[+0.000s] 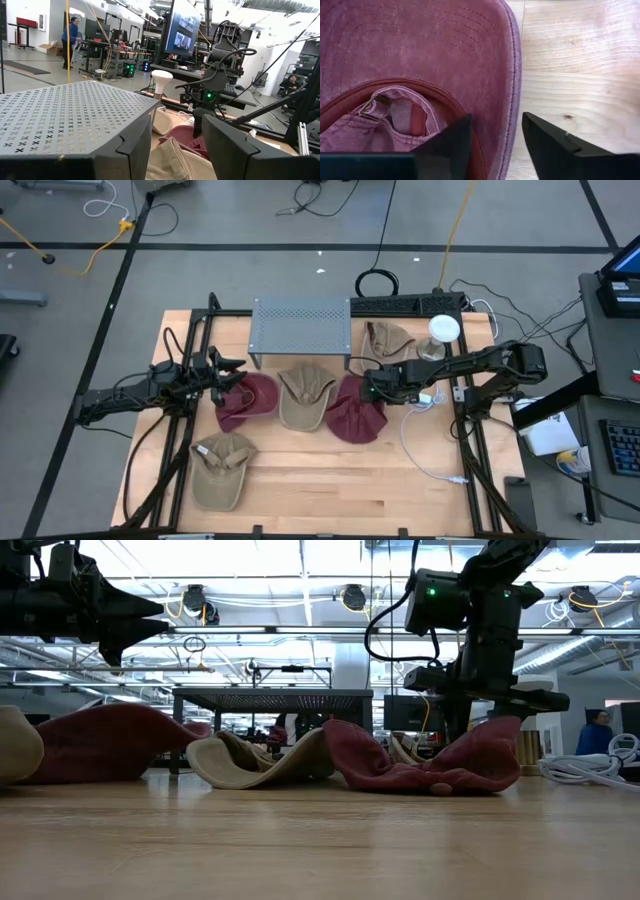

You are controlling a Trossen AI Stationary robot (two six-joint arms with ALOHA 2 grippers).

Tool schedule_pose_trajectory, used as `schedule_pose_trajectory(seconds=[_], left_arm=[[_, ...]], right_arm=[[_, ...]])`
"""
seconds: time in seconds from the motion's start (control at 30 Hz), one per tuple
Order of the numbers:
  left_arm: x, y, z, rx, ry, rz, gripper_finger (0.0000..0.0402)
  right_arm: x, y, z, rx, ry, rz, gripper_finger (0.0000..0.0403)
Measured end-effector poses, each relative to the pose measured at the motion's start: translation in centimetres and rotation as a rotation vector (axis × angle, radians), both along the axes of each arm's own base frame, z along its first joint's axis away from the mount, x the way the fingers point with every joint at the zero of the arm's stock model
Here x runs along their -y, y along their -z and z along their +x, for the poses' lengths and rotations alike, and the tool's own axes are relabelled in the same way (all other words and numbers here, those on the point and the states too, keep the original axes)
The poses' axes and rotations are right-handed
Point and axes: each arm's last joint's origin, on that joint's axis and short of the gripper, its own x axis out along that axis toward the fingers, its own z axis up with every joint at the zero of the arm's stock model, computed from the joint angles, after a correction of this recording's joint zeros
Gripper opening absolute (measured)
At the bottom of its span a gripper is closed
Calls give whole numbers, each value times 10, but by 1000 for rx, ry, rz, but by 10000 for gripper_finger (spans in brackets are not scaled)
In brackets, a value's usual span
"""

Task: Pick & Place hat
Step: Put the dark red cap on the shelf

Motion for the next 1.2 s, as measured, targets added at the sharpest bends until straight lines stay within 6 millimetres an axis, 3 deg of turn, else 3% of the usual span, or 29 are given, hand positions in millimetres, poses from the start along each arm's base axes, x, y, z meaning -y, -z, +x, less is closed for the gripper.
schedule_pose_trajectory(seconds=[0.43, 0.8, 1.2], left_arm=[[0, 0, 0, 0, 0, 0, 180], [0, 0, 0, 0, 0, 0, 180], [0, 0, 0, 0, 0, 0, 179]], right_arm=[[-1, -2, 1, 19, -64, 13, 10], [0, -5, 7, 87, -135, -13, 6], [-3, -22, -4, 114, -163, -23, 6]])
